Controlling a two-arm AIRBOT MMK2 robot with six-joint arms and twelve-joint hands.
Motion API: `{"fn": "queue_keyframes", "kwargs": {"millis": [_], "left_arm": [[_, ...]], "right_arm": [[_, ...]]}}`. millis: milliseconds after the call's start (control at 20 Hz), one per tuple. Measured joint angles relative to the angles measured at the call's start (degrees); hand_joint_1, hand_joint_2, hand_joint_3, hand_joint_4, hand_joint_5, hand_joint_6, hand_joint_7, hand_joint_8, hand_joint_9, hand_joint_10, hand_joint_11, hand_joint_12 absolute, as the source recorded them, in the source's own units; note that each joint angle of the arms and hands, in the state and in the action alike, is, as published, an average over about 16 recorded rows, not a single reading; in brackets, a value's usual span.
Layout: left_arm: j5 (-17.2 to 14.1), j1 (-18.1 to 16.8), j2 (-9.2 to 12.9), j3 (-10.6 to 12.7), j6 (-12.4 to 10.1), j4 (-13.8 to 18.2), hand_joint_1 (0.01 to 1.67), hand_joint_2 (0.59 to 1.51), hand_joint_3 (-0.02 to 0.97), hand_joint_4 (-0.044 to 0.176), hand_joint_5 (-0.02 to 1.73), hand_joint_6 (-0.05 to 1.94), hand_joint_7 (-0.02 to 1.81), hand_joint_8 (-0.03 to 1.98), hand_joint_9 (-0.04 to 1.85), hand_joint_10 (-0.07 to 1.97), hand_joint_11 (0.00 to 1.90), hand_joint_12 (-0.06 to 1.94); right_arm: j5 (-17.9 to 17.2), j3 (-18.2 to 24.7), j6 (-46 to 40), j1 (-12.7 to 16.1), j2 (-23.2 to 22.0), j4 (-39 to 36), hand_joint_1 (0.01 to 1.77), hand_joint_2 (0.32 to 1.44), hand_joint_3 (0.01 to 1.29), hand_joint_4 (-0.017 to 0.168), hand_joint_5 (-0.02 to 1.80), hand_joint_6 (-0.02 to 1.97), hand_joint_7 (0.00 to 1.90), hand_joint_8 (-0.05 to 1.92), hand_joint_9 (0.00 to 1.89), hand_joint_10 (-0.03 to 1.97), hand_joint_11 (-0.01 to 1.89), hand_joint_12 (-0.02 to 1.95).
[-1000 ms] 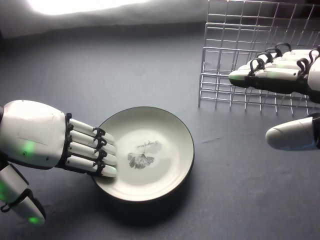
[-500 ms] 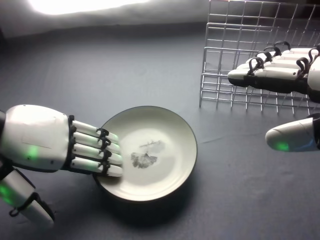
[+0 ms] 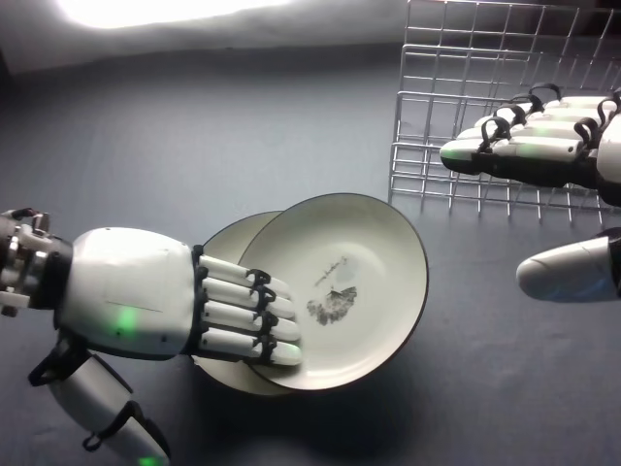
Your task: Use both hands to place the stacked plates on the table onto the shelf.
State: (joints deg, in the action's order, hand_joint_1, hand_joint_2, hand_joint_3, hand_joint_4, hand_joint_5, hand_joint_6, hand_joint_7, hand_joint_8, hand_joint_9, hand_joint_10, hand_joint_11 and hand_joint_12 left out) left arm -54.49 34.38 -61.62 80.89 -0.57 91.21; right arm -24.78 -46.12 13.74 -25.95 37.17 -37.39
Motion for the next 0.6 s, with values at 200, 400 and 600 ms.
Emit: {"fn": "queue_keyframes", "kwargs": {"millis": [200, 400, 600], "left_arm": [[0.62, -0.26, -0.69, -0.88, 0.04, -0.67, 0.02, 1.101, 0.011, -0.004, -0.01, -0.02, -0.01, -0.02, -0.01, -0.01, 0.01, 0.01], [0.96, -0.53, -1.26, -1.2, 0.08, -1.02, 0.02, 1.103, 0.011, -0.007, -0.01, -0.02, -0.01, -0.02, 0.0, -0.01, 0.01, 0.01], [1.13, -0.7, -1.61, -1.34, 0.1, -1.16, 0.02, 1.105, 0.011, -0.008, -0.01, -0.02, -0.01, -0.02, 0.0, -0.02, 0.01, 0.01]], "right_arm": [[-3.45, -1.93, 0.17, -0.08, 0.98, -4.57, 0.07, 1.22, 0.01, -0.002, 0.01, 0.02, 0.01, 0.02, 0.02, 0.02, 0.02, 0.02], [-9.49, -5.21, 0.39, -0.13, 2.7, -11.14, 0.13, 1.21, 0.01, -0.001, 0.01, 0.02, 0.01, 0.02, 0.02, 0.02, 0.02, 0.02], [-17.16, -9.33, 0.63, -0.64, 5.03, -18.29, 0.29, 1.16, 0.01, 0.0, 0.02, 0.02, 0.01, 0.02, 0.02, 0.02, 0.02, 0.02]]}}
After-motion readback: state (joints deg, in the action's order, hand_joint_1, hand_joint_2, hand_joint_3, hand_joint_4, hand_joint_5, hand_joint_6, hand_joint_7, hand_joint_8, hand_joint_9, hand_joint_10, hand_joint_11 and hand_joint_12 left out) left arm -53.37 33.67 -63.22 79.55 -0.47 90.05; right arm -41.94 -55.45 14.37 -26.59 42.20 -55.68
